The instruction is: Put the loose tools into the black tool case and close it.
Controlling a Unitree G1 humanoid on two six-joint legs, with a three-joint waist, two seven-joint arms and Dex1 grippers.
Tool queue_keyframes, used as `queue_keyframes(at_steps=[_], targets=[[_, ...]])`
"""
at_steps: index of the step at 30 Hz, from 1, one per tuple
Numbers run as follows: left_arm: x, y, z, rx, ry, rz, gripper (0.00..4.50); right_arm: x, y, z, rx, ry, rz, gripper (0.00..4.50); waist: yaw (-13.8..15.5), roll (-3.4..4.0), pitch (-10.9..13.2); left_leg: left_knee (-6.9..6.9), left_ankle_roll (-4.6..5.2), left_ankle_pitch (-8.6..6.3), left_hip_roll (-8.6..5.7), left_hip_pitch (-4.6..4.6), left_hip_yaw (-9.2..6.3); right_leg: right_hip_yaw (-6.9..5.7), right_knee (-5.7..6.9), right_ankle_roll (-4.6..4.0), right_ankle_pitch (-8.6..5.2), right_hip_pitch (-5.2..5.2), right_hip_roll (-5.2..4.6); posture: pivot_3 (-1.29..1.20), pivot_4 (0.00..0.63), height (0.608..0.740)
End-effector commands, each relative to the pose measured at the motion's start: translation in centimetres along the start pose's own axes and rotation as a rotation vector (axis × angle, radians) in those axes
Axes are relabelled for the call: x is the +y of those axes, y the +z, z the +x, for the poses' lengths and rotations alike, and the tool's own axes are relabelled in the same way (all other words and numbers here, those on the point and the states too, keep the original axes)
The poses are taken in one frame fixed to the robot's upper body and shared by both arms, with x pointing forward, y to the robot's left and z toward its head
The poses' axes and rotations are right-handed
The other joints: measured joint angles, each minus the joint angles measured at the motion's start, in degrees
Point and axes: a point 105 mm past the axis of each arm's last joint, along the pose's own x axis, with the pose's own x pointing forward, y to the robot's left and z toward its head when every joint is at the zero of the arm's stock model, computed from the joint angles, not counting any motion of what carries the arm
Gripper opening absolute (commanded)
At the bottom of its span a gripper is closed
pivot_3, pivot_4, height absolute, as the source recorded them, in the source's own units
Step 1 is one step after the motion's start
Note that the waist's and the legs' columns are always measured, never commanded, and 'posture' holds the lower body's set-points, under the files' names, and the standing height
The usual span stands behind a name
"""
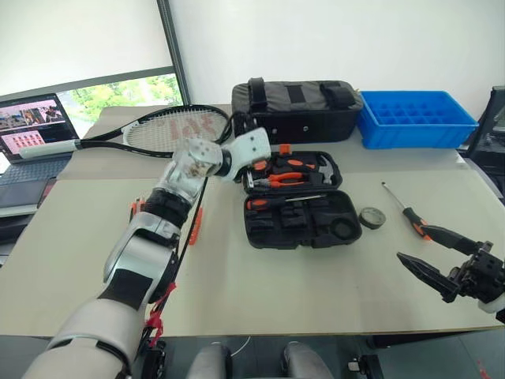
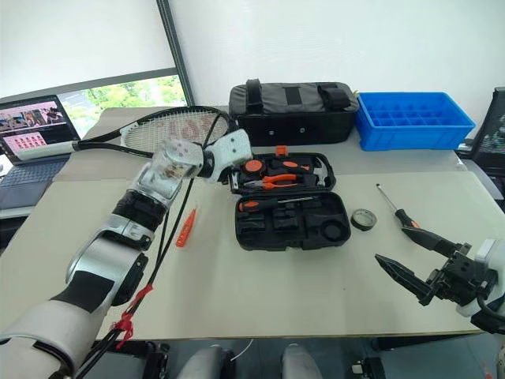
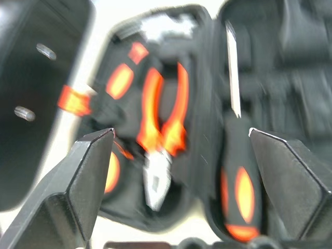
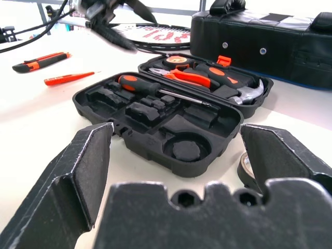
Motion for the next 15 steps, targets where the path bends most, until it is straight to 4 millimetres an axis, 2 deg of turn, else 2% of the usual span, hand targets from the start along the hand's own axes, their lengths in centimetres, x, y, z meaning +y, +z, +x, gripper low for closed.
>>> queue_keyframes(at_steps=[1,4,9,15], targets=[[-0.9,1.7,1.2,-0.170,-0.030,-0.140,2.99,0.1,1.2,0.3,-0.039,0.004,-0.057,4.50,0.16,0.01,-0.01,0.02,0.00,0.00,-0.01,0.00,-0.01,0.00,0.00,0.00,0.00,0.01,0.00,0.00,0.150,0.707],[-2.0,0.5,2.1,-0.190,-0.061,-0.227,1.77,0.2,1.3,-0.1,-0.029,-0.004,-0.061,4.50,0.12,0.04,-0.02,0.09,0.00,0.00,-0.05,0.03,-0.13,-0.01,0.00,-0.02,0.01,0.00,0.01,0.00,0.150,0.707],[-3.1,-2.0,3.2,-0.152,-0.041,-0.280,0.08,0.4,1.4,-0.8,-0.019,-0.020,-0.062,4.50,-0.30,0.04,-0.02,0.01,0.01,0.00,-0.04,-0.04,-0.19,0.03,0.05,-0.02,0.01,0.00,0.06,0.00,0.150,0.707],[-4.0,-4.1,4.0,-0.091,-0.021,-0.297,0.03,0.4,1.4,-0.8,-0.020,-0.027,-0.063,4.50,-0.13,0.04,-0.02,0.12,0.01,0.01,-0.08,0.00,-0.26,-0.01,0.05,0.04,-0.02,0.01,0.06,0.00,0.150,0.707]])
